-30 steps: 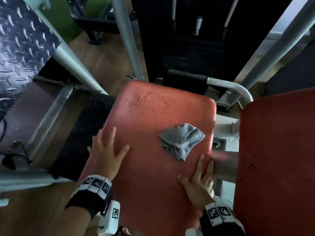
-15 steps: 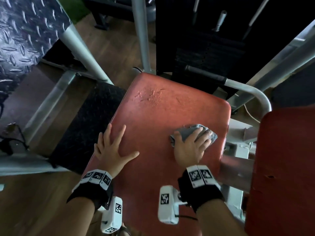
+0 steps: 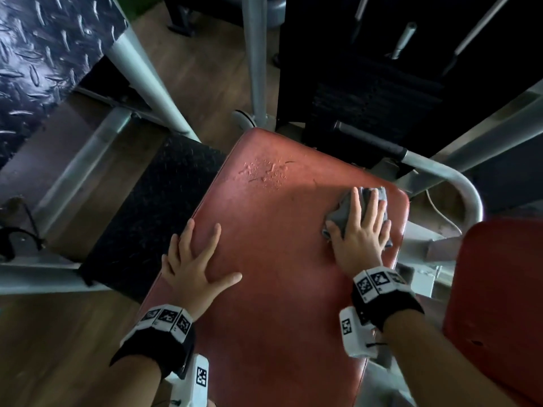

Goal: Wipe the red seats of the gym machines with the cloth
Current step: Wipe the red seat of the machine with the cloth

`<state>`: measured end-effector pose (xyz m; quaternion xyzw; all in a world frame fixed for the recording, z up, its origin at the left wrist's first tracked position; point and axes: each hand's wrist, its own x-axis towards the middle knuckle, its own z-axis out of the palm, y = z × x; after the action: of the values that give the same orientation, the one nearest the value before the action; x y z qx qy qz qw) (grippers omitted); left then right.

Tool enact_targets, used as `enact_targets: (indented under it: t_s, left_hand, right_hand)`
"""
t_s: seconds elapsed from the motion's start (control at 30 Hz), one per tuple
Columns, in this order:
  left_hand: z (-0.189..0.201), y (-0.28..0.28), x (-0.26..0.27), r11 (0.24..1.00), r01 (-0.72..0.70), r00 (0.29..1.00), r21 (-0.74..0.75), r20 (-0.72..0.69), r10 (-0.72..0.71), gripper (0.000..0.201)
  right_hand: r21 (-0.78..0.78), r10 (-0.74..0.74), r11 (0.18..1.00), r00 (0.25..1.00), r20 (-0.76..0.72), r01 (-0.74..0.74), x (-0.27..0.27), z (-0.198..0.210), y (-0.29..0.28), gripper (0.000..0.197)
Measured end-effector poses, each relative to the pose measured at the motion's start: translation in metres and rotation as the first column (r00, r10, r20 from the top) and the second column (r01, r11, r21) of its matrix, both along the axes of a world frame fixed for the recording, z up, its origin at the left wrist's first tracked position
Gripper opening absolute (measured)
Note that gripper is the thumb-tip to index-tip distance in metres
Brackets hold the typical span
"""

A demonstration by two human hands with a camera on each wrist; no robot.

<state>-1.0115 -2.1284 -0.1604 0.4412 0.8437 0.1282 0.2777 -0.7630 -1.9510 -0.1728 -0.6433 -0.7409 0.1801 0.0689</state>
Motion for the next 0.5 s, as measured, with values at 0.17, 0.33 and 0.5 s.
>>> enact_targets:
  t_s: [0.17,0.33,0.5]
  left_hand:
    - [-0.001,0.0,-0.001,1.0,-0.007,1.0,0.014,0.013,0.007,0.099]
    - [-0.004,-0.002,-0.002,0.999,-0.012,1.0,0.031,0.009,0.012,0.099]
    - [-0.005,0.0,0.0,0.999,-0.021,1.0,0.025,-0.008,0.021,0.099]
  right_hand:
    - [0.066,0.107,0.992,0.992,0.064,-0.111,0.024,0.0,0.041,0.076]
    - [-0.001,0.111,0.994,0.992,0.057,-0.111,0.035,0.0,0.084,0.078]
    - [-0.116,0.057,0.992,0.994,0.094,-0.046,0.022,0.01,0.108,0.079]
